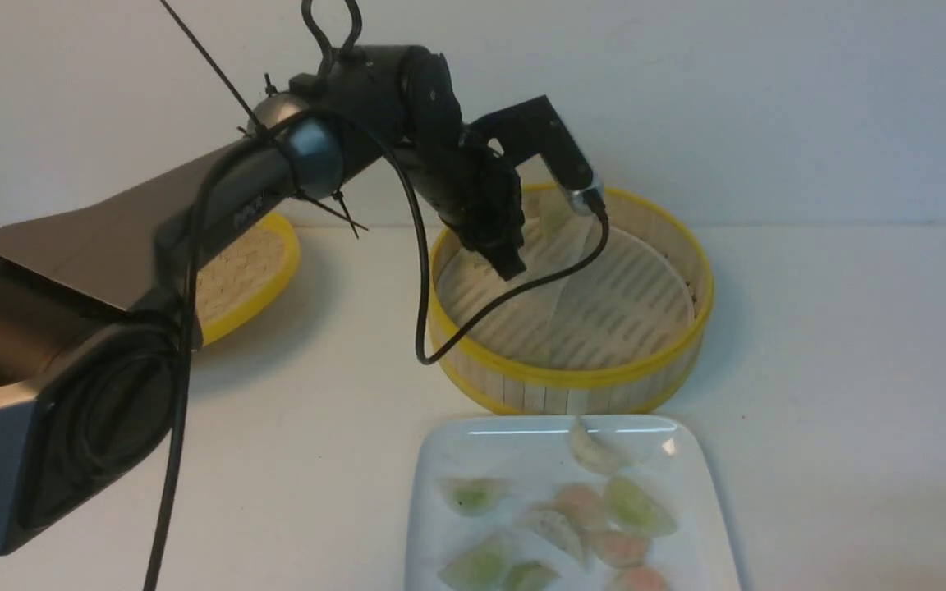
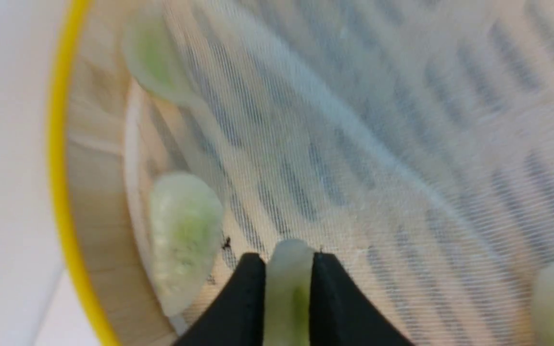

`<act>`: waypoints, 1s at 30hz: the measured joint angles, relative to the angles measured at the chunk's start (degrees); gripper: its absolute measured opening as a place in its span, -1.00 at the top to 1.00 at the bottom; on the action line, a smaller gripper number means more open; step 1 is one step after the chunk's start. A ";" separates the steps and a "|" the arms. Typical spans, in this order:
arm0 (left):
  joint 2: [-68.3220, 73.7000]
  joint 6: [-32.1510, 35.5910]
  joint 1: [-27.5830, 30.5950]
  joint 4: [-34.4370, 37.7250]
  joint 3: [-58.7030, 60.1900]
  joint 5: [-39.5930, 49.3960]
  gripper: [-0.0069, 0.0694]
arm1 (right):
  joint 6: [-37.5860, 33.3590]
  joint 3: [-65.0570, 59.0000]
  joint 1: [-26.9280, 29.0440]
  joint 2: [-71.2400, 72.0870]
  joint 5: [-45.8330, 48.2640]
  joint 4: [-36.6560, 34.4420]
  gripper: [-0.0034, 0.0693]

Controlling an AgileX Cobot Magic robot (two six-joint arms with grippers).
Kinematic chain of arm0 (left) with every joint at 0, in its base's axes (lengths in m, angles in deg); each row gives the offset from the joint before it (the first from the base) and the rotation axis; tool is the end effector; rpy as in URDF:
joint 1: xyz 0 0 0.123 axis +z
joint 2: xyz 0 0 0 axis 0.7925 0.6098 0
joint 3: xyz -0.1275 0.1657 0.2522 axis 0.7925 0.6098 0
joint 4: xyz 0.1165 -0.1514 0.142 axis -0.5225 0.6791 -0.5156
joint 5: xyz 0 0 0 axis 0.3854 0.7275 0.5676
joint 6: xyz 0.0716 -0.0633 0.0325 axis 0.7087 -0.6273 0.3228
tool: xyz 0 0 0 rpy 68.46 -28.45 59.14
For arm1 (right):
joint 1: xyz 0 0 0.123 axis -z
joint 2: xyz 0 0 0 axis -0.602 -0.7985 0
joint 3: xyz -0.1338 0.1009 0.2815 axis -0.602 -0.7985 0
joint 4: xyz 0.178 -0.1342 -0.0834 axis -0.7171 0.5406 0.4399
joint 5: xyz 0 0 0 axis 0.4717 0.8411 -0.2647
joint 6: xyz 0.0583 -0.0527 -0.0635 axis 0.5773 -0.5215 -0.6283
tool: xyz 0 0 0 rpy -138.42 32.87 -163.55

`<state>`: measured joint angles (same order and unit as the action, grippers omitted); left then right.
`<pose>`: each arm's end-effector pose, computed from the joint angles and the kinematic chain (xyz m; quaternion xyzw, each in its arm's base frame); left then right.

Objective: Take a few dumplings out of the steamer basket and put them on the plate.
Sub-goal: Use the left arm to grab a dumpling from the steamer, then use the left arm to put the dumpling into the plate

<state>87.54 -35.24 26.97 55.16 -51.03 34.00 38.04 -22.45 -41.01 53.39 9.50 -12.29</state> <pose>0.4787 -0.2480 0.2624 0.5303 0.7864 -0.0491 0.3129 0.0044 -0.0030 0.1680 0.0359 0.8087 0.0465 0.5853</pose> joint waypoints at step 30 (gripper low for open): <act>-32.56 -27.47 -7.10 8.21 38.69 20.58 0.58 | 0.00 0.00 0.00 0.00 -0.10 0.00 0.95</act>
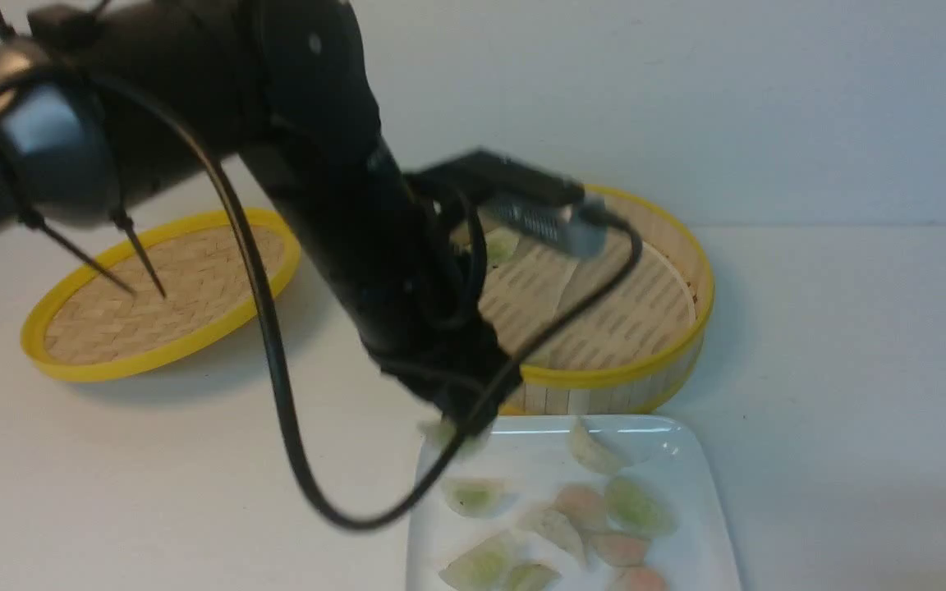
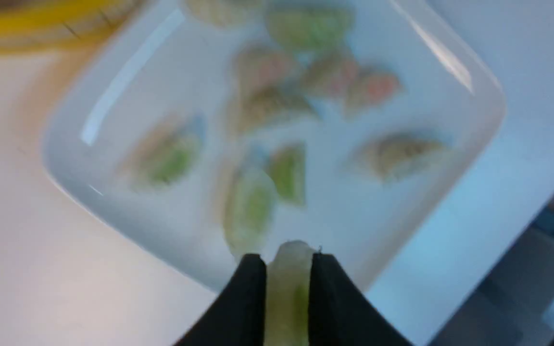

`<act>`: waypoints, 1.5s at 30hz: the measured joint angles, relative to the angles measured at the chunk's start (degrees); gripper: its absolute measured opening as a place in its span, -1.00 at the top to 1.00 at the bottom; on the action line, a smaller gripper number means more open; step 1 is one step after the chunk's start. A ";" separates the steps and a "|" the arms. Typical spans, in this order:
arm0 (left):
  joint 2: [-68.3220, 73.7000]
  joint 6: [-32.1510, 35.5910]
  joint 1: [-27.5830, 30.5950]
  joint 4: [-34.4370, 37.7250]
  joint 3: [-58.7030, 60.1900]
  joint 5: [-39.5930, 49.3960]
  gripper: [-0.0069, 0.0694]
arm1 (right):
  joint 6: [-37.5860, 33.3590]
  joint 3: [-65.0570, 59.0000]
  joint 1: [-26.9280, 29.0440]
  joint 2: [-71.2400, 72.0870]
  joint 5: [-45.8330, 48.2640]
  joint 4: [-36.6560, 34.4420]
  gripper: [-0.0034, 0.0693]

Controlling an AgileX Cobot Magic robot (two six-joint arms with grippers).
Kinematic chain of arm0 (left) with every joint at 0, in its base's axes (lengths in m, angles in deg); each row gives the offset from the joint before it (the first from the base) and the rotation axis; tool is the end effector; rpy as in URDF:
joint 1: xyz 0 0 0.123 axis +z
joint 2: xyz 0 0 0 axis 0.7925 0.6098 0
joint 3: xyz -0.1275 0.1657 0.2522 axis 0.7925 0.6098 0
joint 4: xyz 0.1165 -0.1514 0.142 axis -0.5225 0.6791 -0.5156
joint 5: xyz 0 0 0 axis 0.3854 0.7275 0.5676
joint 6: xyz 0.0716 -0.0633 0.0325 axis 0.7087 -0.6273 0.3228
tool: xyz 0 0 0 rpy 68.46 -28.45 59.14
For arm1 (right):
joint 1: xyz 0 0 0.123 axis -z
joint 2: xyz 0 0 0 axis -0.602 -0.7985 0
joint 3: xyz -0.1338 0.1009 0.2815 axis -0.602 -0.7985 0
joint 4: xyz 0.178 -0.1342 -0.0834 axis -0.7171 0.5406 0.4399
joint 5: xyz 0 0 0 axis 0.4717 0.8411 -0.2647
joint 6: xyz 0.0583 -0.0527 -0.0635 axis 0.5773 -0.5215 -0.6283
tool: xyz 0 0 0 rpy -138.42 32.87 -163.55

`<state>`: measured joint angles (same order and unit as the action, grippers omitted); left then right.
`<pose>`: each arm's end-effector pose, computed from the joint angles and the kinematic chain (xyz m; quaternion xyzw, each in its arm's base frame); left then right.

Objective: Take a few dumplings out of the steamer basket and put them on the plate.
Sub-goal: Use the left arm to put the dumpling into the plate, then use the left arm to grab a dumpling from the steamer

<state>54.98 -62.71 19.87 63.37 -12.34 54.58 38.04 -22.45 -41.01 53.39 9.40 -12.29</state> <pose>0.2665 -0.2122 0.3208 0.3928 0.8986 -0.1890 0.0502 0.0044 -0.0030 0.1682 0.0358 0.8082 0.0466 0.5860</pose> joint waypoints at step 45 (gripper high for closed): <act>33.51 9.84 3.95 -13.43 -44.50 -16.64 0.74 | 0.00 -0.02 0.00 0.00 -0.04 0.00 0.95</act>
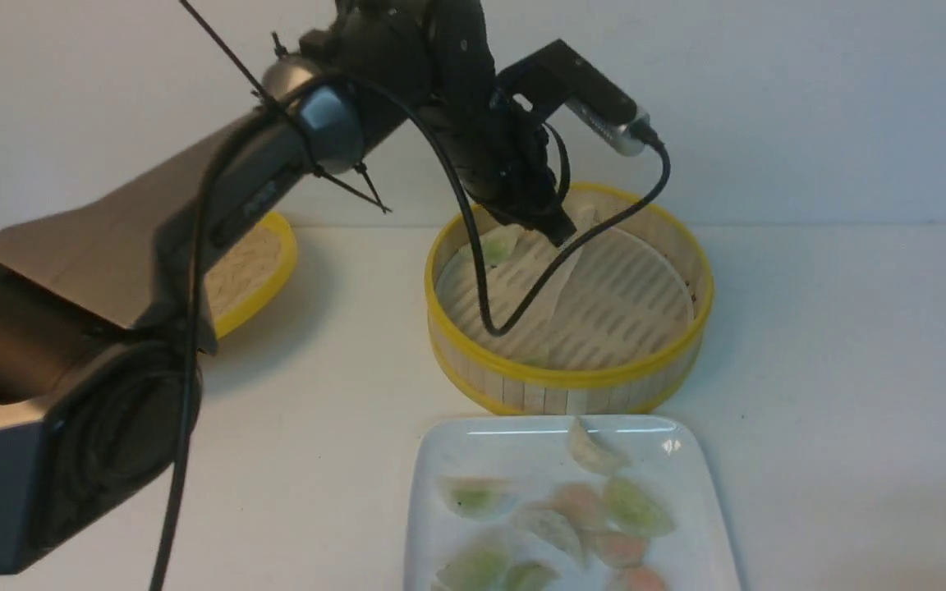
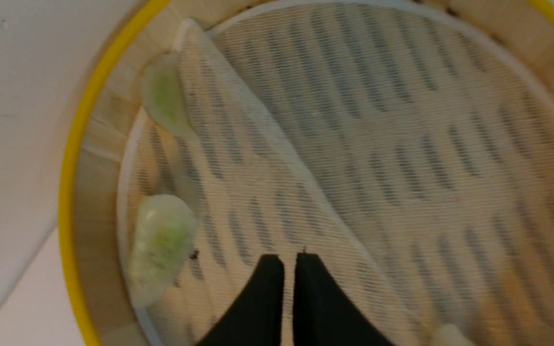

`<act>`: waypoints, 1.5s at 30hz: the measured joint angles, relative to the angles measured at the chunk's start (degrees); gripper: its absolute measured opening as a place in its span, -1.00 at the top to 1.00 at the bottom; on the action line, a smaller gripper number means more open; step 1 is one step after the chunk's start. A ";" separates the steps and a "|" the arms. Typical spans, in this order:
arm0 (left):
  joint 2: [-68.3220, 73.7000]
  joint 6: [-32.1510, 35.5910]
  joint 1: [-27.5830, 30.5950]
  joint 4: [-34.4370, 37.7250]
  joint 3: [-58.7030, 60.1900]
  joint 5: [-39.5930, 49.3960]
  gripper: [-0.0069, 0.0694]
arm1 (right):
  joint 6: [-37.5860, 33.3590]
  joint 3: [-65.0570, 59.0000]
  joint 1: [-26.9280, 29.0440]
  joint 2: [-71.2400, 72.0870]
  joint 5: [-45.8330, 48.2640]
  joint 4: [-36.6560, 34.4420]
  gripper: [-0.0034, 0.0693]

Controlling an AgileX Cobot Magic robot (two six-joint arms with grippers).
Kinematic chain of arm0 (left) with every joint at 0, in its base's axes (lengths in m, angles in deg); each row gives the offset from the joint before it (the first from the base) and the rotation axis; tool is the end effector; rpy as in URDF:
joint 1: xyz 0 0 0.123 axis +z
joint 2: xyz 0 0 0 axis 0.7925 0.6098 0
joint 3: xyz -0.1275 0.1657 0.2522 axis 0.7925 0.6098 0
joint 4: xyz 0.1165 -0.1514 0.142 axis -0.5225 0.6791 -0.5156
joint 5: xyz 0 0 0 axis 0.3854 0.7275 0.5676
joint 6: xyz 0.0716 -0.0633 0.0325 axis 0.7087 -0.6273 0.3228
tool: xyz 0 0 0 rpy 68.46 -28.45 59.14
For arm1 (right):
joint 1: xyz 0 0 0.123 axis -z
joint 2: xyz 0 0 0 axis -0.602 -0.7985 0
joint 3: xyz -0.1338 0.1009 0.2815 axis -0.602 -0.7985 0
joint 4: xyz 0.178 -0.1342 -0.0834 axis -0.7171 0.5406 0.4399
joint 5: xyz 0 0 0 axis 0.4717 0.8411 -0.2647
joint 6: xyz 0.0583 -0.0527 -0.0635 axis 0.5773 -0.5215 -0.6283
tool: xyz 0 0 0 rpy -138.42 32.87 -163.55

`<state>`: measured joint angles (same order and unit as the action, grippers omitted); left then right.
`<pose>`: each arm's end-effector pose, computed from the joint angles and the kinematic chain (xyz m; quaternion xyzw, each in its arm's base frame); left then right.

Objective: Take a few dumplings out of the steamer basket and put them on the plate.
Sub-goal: Use the left arm to grab a dumpling from the steamer

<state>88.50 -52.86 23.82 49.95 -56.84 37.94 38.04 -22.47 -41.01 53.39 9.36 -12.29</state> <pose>0.4707 -0.2703 0.2781 0.4479 0.8372 -0.0649 0.3072 0.0045 -0.0030 0.1682 0.0358 0.8081 0.0466 0.5861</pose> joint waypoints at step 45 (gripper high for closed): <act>11.12 -4.91 2.37 -17.66 -0.44 -15.38 -0.22 | 0.00 0.00 0.00 0.00 -0.07 0.00 0.95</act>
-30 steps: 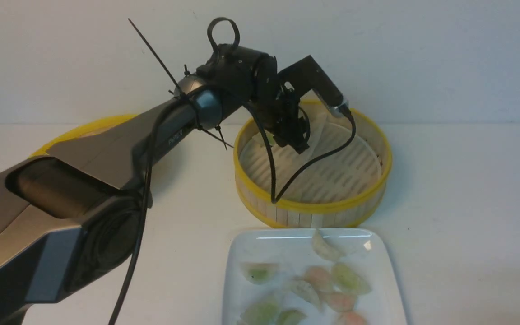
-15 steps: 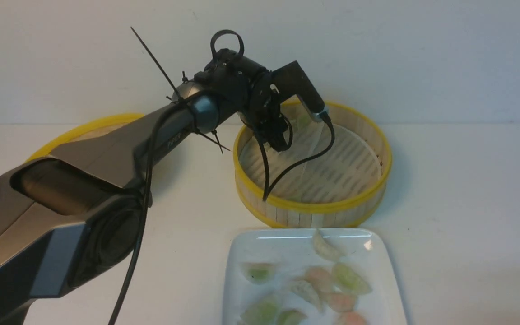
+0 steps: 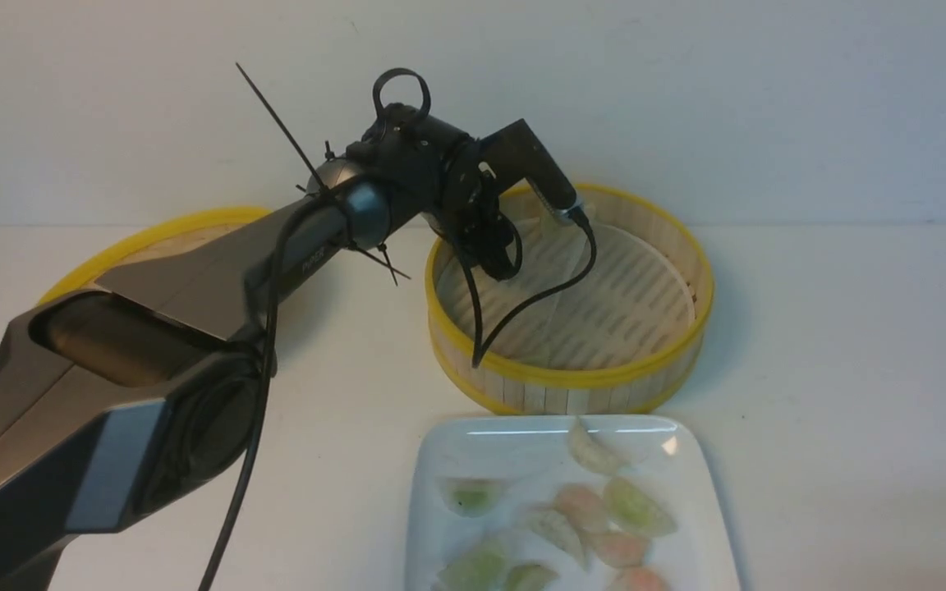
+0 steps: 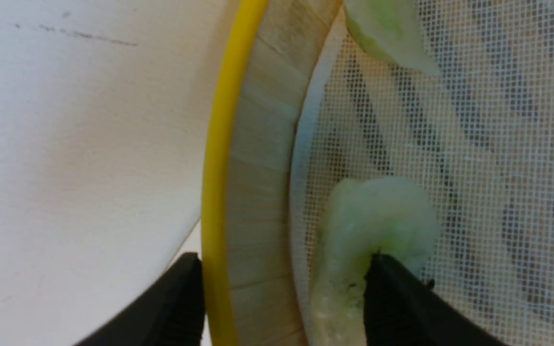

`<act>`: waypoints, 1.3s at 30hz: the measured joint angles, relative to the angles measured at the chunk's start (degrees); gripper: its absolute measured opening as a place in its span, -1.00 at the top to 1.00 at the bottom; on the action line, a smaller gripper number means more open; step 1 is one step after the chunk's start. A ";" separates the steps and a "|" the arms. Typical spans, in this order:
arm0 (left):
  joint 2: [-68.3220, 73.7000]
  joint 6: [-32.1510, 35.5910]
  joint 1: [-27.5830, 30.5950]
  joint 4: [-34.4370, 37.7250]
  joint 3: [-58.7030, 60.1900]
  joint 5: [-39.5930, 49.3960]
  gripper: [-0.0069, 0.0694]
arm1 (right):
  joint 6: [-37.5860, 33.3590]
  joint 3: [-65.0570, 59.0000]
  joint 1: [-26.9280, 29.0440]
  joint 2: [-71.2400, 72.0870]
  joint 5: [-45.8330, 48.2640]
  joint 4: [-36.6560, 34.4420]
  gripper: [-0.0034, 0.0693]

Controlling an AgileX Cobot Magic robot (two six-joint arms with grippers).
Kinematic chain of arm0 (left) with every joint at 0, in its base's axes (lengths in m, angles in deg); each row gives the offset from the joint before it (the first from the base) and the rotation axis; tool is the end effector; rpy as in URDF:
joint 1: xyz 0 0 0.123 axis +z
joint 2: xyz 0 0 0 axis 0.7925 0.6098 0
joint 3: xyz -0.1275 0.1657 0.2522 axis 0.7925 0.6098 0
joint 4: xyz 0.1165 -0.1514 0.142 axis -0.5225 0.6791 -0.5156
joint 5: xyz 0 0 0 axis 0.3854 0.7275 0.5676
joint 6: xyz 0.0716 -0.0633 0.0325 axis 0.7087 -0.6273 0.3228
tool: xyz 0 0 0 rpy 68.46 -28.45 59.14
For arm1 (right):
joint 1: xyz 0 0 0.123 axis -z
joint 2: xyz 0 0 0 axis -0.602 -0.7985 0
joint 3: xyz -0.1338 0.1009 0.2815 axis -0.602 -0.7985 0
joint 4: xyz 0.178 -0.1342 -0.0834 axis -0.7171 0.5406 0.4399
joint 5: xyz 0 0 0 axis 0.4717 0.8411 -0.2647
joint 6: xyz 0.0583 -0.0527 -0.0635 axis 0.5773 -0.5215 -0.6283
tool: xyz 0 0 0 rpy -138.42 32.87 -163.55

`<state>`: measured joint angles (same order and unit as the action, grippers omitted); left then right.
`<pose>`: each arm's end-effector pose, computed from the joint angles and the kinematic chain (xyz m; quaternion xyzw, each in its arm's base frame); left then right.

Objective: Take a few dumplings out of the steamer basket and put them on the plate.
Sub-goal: Use the left arm to grab a dumpling from the steamer

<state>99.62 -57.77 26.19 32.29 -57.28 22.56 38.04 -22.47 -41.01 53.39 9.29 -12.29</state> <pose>0.5301 -0.2501 0.1872 0.4465 0.8229 0.0664 0.3449 0.0045 -0.0030 0.1683 0.0357 0.8077 0.0467 0.5866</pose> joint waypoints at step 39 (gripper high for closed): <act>-4.26 0.76 -0.32 4.82 0.02 10.91 0.73 | 0.00 0.00 0.00 0.00 0.00 0.00 0.95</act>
<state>95.36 -57.01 25.86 37.11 -57.26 33.47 38.04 -22.47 -41.01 53.39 9.29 -12.29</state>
